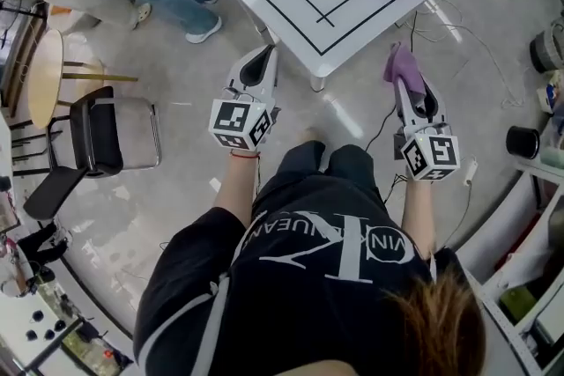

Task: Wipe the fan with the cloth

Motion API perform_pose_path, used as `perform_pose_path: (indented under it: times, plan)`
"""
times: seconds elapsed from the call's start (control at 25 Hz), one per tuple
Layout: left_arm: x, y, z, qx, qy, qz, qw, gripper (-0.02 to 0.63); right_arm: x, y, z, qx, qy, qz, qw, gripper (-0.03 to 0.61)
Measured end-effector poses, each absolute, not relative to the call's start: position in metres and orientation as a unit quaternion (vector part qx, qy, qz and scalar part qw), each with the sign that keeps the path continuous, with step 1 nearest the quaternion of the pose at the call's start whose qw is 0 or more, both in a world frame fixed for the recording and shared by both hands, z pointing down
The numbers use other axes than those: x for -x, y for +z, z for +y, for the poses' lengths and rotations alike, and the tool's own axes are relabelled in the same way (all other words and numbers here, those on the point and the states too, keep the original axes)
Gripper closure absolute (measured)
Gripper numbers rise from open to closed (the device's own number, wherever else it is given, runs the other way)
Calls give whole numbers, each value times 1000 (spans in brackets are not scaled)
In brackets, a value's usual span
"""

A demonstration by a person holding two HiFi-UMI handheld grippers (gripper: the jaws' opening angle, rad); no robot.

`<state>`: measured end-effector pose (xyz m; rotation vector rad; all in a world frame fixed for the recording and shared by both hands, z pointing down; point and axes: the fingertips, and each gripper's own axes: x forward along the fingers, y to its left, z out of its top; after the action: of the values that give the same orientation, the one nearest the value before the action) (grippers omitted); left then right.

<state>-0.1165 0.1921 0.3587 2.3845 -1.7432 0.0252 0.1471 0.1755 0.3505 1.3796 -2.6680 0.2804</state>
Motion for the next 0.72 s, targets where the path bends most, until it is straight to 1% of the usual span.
perform_pose_path:
  times: [0.16,0.6,0.72]
  plan:
    - [111,369,178,-815,19,-569,108,612,-147,354,165,-466,98,-877,68,423]
    - [87,381,87,-850,37,-516,105,612,-127,356,84,-447,76,-888,80,421]
    - [77,384,52,-860,52,-495,107,585,-127,360,50,-450,83,-886,73,420]
